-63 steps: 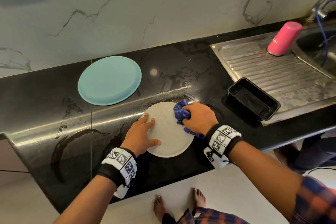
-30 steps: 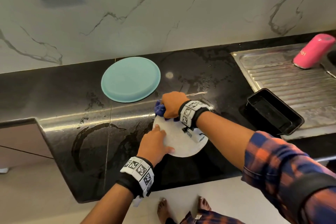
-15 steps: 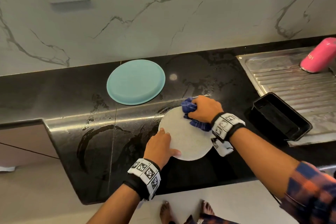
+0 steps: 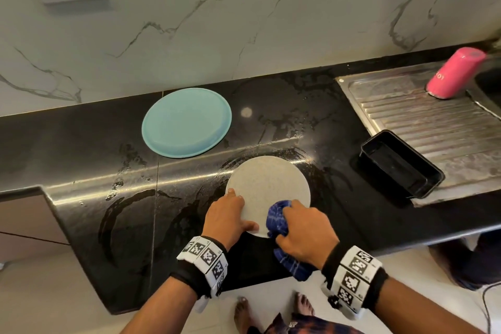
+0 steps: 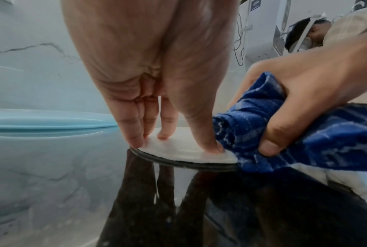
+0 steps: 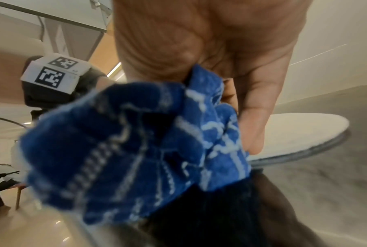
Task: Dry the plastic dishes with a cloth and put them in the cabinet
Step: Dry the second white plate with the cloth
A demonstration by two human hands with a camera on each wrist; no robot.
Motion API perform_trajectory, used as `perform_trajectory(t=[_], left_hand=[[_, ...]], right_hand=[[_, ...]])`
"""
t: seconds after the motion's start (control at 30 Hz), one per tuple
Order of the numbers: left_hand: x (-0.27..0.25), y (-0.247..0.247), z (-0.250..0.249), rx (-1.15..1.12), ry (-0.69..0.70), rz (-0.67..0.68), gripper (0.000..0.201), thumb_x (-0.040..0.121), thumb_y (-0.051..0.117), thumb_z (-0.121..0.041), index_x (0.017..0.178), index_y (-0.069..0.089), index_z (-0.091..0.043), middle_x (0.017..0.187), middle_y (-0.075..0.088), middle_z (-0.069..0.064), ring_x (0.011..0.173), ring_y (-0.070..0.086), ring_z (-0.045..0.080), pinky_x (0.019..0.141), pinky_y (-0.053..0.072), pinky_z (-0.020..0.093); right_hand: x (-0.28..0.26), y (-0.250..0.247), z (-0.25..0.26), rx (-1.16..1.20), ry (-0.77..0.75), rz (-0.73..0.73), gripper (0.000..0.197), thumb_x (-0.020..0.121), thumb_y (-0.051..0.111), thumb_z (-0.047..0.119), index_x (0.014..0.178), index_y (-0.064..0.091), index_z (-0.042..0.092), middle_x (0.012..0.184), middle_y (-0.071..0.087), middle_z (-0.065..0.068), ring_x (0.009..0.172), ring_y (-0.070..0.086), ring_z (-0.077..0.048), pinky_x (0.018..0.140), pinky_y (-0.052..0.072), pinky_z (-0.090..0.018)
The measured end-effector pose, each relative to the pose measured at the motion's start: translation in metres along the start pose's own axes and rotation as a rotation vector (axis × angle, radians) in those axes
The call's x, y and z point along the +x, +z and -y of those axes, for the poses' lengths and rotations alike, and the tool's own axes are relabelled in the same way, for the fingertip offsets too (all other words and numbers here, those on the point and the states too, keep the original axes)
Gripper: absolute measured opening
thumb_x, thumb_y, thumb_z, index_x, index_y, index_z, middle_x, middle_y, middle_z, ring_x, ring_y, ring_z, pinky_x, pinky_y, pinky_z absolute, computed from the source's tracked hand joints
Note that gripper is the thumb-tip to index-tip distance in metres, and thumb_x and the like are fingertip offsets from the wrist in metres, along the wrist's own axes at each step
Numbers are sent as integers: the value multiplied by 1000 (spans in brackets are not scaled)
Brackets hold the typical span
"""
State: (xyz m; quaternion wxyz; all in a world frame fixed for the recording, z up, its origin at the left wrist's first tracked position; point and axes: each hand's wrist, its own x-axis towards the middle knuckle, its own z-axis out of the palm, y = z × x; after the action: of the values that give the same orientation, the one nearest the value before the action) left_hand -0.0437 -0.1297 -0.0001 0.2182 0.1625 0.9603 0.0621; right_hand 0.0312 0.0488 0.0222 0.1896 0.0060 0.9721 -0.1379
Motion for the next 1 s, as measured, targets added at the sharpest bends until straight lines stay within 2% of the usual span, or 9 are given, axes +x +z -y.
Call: perform_trajectory(t=[0.17,0.23,0.33,0.4,0.47,0.6,0.73,0.87,1.0], left_hand=[[-4,-2,1,7,40,-57,45,87,64,-51,114,59,-15,127,53,7,107,58,26,88,44,35],[-6,-1,3,-4,49,-62,43,89,61,-48,116,58,-15,133,51,8,109,58,27,89,45,35],[-8,3,9,-69,64,-45,54,93,58,-44,138,50,-16,157,33,11,129,50,28,104,40,35],[-12,7,16,-209,65,-55,60,95,57,-36,149,40,-14,161,27,9,140,39,25,114,31,33],[-17,9,23,-367,47,-145,57,97,57,-27,149,40,-13,156,38,8,142,39,23,117,29,32],[-31,15,28,-589,55,-383,46,96,57,-19,142,50,-22,137,56,-4,124,52,13,104,45,37],[-43,21,24,-619,44,-426,56,93,62,-37,144,44,-25,139,49,-5,127,48,11,103,47,44],[-50,20,10,-570,9,-390,76,88,63,-55,153,31,-34,158,29,1,144,28,19,118,29,40],[-49,11,-13,-363,54,-355,83,81,57,-73,152,27,-42,163,15,-3,148,16,19,118,27,43]], right_hand=[[8,0,21,-12,-139,34,31,79,63,45,93,52,19,106,54,-2,87,57,-26,69,39,-33],[11,-2,19,19,-132,38,32,77,64,48,89,49,22,101,53,1,84,55,-23,68,37,-32],[17,-7,13,105,-102,25,33,72,67,53,86,56,25,90,54,5,81,54,-19,68,40,-31],[22,-13,11,158,-98,-11,36,70,66,55,90,60,26,90,57,6,84,57,-19,72,45,-33],[29,-16,13,192,-96,-67,39,70,66,56,97,59,29,94,57,6,87,58,-21,77,48,-34],[47,-15,26,229,-160,-137,46,75,67,58,112,59,33,101,57,4,92,59,-22,82,48,-37],[55,-20,17,319,-292,-47,56,83,70,53,134,54,33,120,62,4,103,59,-14,93,49,-34],[57,-30,-22,340,-207,-102,55,86,67,53,137,53,36,121,62,7,100,61,-10,92,51,-32],[65,-32,-51,186,-155,-118,58,92,62,38,146,47,25,142,52,0,130,48,-18,111,36,-31]])
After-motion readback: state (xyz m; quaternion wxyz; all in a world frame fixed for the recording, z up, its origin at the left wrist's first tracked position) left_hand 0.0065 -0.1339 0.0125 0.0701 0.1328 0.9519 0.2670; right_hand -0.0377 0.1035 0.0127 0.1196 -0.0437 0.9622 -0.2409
